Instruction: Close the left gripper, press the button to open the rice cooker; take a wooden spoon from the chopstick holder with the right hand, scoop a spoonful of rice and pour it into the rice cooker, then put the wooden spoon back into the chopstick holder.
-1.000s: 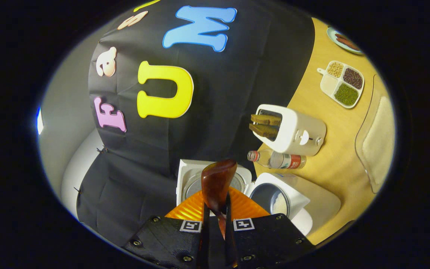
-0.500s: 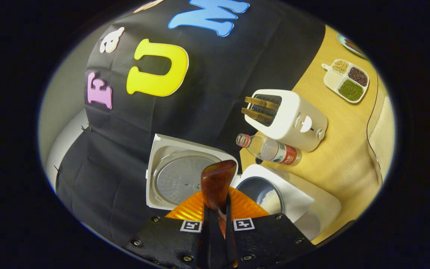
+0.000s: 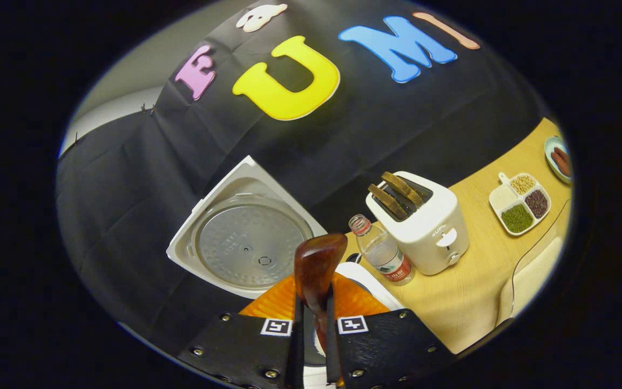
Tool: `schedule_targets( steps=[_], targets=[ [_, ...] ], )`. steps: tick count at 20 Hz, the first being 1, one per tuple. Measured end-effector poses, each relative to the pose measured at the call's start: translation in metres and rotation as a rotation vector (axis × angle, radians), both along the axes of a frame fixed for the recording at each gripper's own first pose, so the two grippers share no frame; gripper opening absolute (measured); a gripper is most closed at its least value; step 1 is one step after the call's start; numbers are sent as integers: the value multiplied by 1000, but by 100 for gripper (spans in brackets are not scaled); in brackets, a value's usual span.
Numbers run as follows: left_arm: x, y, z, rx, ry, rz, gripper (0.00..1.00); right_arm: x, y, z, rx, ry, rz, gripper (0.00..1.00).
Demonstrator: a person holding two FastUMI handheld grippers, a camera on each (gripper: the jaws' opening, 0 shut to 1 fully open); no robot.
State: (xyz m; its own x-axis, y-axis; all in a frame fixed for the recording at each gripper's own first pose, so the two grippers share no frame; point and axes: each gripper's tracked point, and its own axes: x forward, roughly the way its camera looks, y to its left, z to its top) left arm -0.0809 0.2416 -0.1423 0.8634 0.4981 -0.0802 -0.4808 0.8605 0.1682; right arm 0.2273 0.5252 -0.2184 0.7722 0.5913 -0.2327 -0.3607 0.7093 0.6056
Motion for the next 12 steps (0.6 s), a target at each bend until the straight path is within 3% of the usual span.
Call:
schedule_targets(
  steps=[4, 12],
  targets=[
    [-2, -2, 0, 1, -1, 1, 96, -5, 12, 1, -109, -109, 30, 16],
    [-2, -3, -3, -2, -6, -1, 100, -22, 30, 25, -398, -461, 94, 16]
  ],
)
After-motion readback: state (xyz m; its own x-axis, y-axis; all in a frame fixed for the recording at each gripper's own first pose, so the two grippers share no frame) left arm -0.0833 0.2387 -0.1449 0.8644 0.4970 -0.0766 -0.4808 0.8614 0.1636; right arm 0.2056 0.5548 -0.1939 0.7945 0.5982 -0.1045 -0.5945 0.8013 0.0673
